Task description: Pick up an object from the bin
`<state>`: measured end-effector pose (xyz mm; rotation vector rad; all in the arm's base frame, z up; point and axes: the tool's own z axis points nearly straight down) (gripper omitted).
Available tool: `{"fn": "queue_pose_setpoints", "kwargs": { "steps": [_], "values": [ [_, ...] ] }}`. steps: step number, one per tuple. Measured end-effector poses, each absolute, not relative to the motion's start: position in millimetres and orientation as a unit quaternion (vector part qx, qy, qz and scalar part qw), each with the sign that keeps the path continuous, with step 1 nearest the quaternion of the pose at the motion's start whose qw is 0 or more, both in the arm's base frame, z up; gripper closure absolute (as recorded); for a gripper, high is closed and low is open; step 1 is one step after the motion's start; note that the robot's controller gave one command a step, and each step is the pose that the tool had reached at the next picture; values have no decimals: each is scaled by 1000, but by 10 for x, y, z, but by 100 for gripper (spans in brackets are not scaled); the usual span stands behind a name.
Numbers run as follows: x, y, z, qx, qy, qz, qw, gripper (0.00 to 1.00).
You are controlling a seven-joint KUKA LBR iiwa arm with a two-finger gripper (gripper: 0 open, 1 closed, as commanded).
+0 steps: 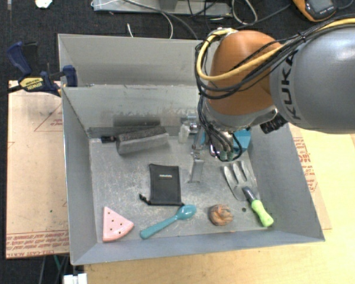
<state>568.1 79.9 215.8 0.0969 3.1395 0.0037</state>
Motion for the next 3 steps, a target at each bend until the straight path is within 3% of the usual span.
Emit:
{"fn": "queue_pose_setpoints", "kwargs": {
  "steps": [1, 2, 3],
  "values": [
    [5615, 811, 2293, 50, 999, 2, 4, 0],
    [5432, 1207, 1209, 33, 999, 2, 2, 0],
    [5232, 1118, 834, -90, 996, 2, 4, 0]
  ]
}}
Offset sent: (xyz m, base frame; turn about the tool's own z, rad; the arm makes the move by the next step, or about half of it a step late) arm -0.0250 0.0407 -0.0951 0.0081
